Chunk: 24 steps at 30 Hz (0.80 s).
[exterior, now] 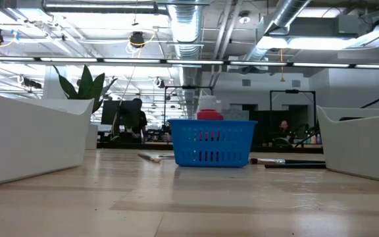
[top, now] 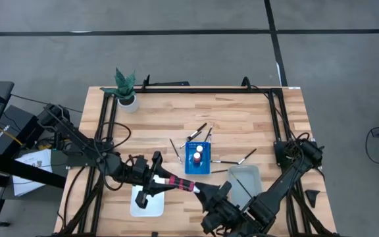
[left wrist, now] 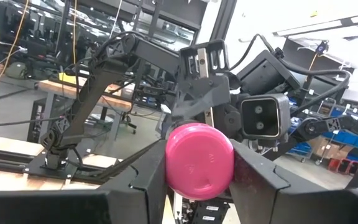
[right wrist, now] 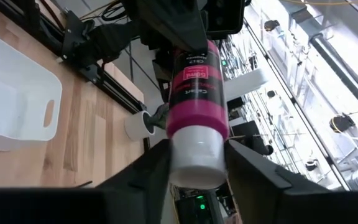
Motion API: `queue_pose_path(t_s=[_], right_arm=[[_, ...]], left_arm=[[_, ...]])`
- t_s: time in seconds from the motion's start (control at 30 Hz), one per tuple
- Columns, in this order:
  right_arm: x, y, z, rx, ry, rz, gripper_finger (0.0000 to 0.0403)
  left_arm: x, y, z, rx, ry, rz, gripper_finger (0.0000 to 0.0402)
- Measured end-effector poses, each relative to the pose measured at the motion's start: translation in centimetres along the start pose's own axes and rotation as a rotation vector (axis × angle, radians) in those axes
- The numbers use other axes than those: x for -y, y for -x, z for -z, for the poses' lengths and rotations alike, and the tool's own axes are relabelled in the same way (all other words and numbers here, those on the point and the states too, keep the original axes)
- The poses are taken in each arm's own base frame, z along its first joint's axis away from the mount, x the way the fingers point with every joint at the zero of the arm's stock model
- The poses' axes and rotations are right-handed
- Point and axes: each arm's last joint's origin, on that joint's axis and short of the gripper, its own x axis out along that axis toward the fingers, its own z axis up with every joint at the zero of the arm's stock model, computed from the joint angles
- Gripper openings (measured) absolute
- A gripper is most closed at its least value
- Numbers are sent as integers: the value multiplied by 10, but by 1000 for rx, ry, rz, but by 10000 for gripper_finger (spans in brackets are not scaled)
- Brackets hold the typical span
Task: Pick & Place Paint Supplies
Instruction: Put the pink paint bottle into the blue bin
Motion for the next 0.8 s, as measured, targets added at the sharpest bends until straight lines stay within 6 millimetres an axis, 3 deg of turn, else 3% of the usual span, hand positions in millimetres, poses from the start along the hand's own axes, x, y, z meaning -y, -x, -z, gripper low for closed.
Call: queue_pose_path(t_s=[0.1, 0.37, 0.8], right_arm=[[0, -1, 0, -3, -3, 3, 111], [0, -2, 0, -10, -10, 11, 111], [4, -2, 0, -44, -25, 67, 111]], left_arm=[[0, 0, 0, 1, 0, -1, 136], [-1, 0, 0, -7, -47, -3, 141], [-16, 4, 16, -164, -481, -372, 245]])
